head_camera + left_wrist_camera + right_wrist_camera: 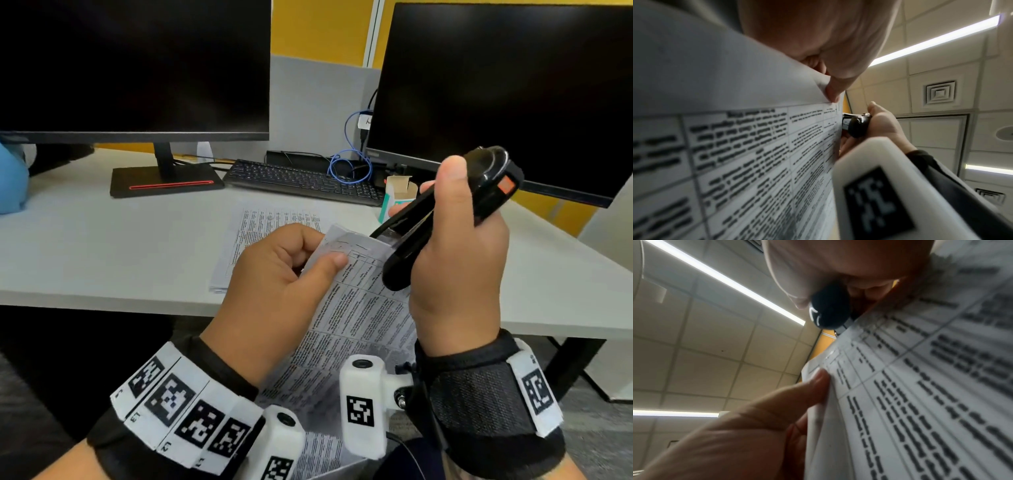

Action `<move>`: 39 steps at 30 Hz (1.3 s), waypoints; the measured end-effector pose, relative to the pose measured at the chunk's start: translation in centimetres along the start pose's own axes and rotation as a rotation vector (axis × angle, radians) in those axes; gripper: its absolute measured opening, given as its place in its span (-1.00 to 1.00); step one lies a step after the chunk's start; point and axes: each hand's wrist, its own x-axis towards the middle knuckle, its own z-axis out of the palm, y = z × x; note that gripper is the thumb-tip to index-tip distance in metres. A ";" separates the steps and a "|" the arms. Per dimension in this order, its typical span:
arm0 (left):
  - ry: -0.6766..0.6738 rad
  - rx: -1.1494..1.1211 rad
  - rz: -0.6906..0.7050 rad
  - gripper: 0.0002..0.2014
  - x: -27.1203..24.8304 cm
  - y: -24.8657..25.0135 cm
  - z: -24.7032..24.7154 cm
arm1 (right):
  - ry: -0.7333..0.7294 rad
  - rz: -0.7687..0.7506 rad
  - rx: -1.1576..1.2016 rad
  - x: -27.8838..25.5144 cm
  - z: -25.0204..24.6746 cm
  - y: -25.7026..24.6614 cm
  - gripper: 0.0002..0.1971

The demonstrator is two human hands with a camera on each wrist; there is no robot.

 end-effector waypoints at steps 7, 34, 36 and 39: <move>-0.019 -0.034 -0.008 -0.88 -0.1 0.1 0.2 | 0.006 0.004 -0.038 0.3 0.3 -0.5 -0.64; -0.188 0.343 0.042 -0.77 -0.7 2.2 1.1 | -0.053 0.022 0.056 -0.5 0.6 0.2 -0.60; -0.203 0.325 0.029 -0.80 -0.5 2.0 1.0 | -0.061 0.017 0.045 -0.4 0.4 0.4 -0.61; -0.220 0.373 0.062 -0.70 0.1 1.4 0.5 | -0.087 0.041 0.090 0.2 -0.2 0.6 -0.60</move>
